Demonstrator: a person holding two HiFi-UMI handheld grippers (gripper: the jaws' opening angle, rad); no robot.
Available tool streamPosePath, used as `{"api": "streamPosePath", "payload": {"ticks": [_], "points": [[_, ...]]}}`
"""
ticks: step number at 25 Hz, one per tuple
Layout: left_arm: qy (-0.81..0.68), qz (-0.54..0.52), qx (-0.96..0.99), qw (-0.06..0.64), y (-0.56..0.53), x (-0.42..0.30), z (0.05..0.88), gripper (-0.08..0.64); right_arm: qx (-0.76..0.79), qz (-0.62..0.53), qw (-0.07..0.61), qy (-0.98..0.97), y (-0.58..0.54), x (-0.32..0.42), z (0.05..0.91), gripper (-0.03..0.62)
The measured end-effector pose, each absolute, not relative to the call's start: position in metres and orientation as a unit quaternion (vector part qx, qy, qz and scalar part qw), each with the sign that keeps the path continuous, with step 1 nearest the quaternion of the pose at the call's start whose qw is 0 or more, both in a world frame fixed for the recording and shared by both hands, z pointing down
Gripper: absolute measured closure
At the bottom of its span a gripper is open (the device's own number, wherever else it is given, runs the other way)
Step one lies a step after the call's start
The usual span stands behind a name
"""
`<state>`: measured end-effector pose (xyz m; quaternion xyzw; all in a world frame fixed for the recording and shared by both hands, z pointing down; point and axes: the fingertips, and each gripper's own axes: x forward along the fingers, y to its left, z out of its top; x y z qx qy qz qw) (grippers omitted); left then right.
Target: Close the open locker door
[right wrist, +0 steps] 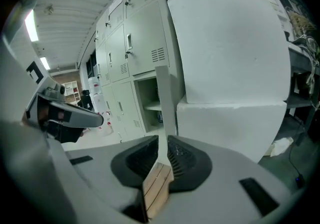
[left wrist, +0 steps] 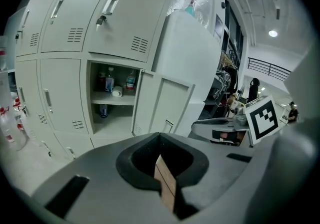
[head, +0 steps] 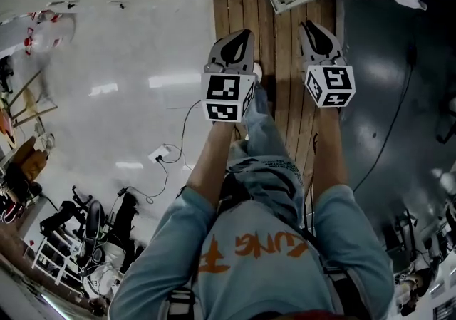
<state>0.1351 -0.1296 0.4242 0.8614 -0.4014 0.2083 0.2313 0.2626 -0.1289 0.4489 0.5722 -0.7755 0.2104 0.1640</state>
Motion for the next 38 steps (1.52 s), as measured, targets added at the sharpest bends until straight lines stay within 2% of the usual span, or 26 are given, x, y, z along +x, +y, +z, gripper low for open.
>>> {"api": "streamPosePath", "payload": {"ticks": [2,5,14,22,38], "points": [[-0.398,0.210,0.862,0.232,-0.138,0.140,0.432,0.543,0.565,0.214,0.171,-0.778,-0.138,0.264,0.461,0.537],[-0.396,0.214,0.861,0.236,-0.148,0.143,0.444,0.541,0.552,0.219,0.185,-0.783,-0.147,0.263,0.479,0.483],[-0.395,0.237,0.852,0.248,-0.157,0.136,0.476,0.541,0.528,0.228,0.225,-0.786,-0.169,0.271,0.532,0.469],[-0.412,0.230,0.844,0.255,-0.165,0.121,0.484,0.541,0.499,0.216,0.228,-0.808,-0.175,0.258,0.535,0.465],[-0.473,0.195,0.815,0.271,-0.174,0.056,0.511,0.541,0.439,0.163,0.256,-0.846,-0.177,0.178,0.526,0.433]]}}
